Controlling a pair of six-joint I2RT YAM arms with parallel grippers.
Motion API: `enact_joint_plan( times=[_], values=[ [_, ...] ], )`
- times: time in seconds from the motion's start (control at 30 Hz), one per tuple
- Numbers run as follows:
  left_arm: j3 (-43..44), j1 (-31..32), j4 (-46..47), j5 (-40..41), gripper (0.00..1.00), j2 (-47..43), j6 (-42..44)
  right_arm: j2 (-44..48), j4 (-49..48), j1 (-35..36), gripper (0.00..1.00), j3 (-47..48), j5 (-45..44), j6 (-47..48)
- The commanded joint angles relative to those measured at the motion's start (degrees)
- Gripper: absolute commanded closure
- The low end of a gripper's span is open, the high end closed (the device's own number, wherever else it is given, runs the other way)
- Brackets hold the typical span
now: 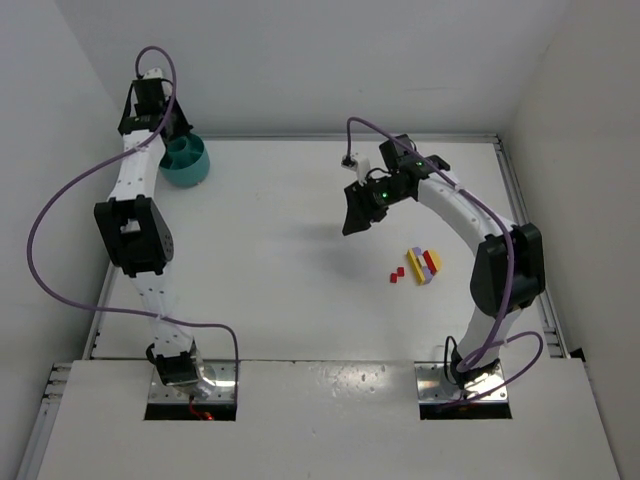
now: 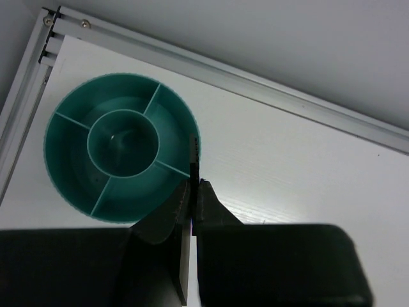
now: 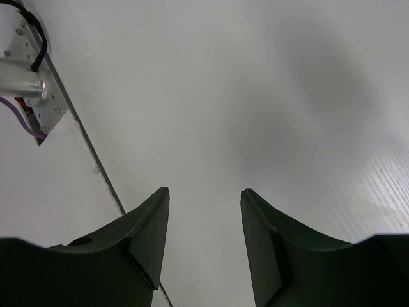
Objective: Sort the legos into containers by color
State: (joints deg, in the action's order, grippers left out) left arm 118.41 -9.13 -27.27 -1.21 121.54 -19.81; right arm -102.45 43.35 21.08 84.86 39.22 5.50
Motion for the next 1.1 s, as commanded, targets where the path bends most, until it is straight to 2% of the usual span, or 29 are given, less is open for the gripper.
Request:
enact_joint_plan(
  times=[0.0, 0.47, 0.73, 0.97, 1.07],
  values=[
    [4.01, 0.78, 2.31, 2.43, 1.00, 1.68, -3.12, 0.41, -1.78, -0.34, 0.51, -1.00, -0.29, -0.58],
    [7.18, 1.92, 2.83, 12.53, 0.99, 5.11, -5.76, -1.26, -1.78, -0.34, 0.51, -0.48, -0.29, -0.58],
    [9.38, 2.97, 3.36, 13.87, 0.99, 8.54, -7.70, -2.31, -1.78, -0.34, 0.51, -0.48, -0.81, -0.58],
    [10.44, 3.50, 3.89, 14.92, 0.92, 10.48, -8.83, -4.24, -0.64, -0.34, 0.51, 1.27, -0.81, -0.05],
    [10.96, 3.50, 3.89, 15.97, 0.92, 11.61, -8.84, -4.77, -0.02, -0.34, 0.51, 1.80, -0.29, -0.05]
  ],
)
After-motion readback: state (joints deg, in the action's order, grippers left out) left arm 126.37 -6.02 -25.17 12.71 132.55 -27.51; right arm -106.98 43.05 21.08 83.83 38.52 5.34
